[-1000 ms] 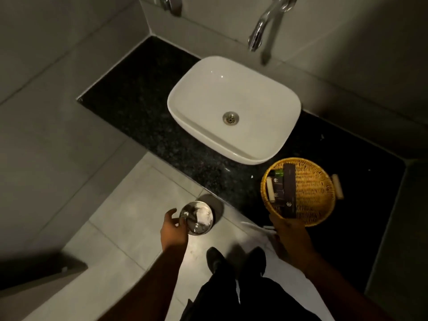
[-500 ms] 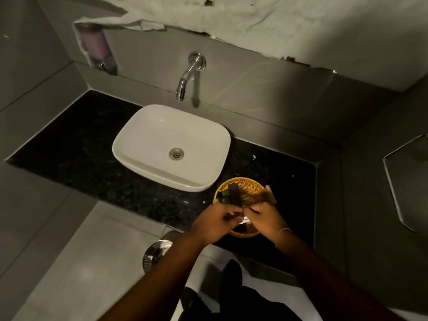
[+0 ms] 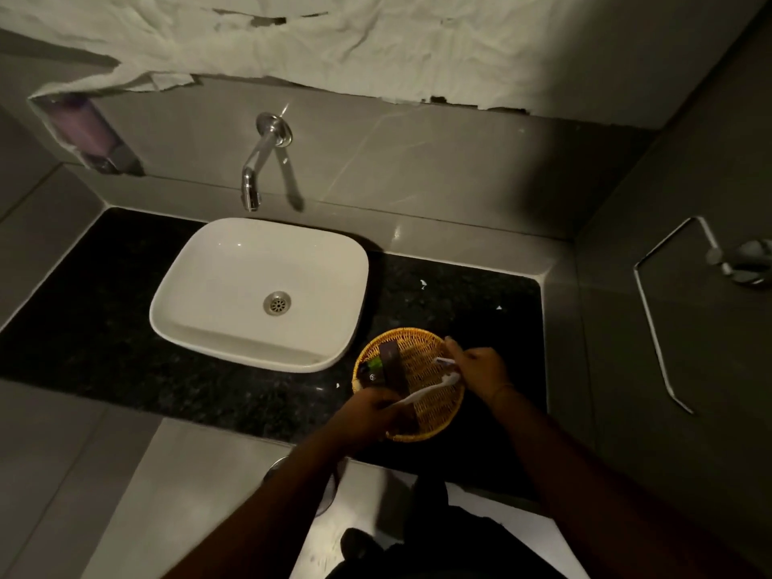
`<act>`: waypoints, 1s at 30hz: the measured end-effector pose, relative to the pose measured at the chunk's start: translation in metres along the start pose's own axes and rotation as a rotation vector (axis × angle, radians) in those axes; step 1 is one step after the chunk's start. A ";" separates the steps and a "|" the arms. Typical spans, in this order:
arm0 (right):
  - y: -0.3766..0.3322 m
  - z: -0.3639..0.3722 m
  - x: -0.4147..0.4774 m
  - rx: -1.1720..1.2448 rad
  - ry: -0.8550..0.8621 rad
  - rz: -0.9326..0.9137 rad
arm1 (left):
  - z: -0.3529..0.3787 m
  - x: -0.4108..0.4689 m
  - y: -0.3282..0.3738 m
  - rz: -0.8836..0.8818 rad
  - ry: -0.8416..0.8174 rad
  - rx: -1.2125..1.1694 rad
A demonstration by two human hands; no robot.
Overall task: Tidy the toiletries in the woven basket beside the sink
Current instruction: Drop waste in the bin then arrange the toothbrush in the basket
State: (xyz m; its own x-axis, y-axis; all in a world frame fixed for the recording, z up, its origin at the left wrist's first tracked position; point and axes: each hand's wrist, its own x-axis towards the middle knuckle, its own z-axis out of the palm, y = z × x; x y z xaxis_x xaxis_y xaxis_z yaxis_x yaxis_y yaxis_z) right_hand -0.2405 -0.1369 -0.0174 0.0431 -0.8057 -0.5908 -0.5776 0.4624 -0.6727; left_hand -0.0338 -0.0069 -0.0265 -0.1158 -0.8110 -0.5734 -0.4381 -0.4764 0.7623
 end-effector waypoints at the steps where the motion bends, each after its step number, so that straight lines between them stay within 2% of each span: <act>1: 0.003 -0.003 0.002 0.032 0.001 0.026 | 0.001 0.004 -0.002 -0.039 -0.005 0.002; 7: 0.014 -0.008 0.005 0.268 -0.112 0.173 | 0.007 0.027 -0.009 -0.253 0.010 -0.180; 12: 0.020 -0.004 0.012 0.331 -0.081 0.185 | 0.011 0.043 -0.005 -0.339 0.048 -0.233; 16: 0.018 0.004 0.018 0.247 -0.017 0.148 | 0.013 0.053 -0.003 -0.369 0.128 -0.330; 18: 0.015 0.012 0.020 0.217 -0.046 0.132 | 0.015 0.058 -0.001 -0.383 0.178 -0.379; 23: 0.023 0.028 0.027 0.085 -0.140 0.081 | 0.019 0.070 0.002 -0.375 0.230 -0.302; 30: 0.040 0.040 0.030 -0.069 0.036 0.056 | 0.027 0.092 0.006 -0.314 0.267 -0.175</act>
State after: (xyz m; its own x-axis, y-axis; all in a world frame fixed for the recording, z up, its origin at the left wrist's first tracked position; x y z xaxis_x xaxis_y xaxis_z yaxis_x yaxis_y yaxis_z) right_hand -0.2298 -0.1281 -0.0798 -0.0194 -0.7925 -0.6095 -0.6330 0.4817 -0.6061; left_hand -0.0715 -0.0755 -0.0829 0.2429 -0.6664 -0.7049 -0.2552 -0.7450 0.6163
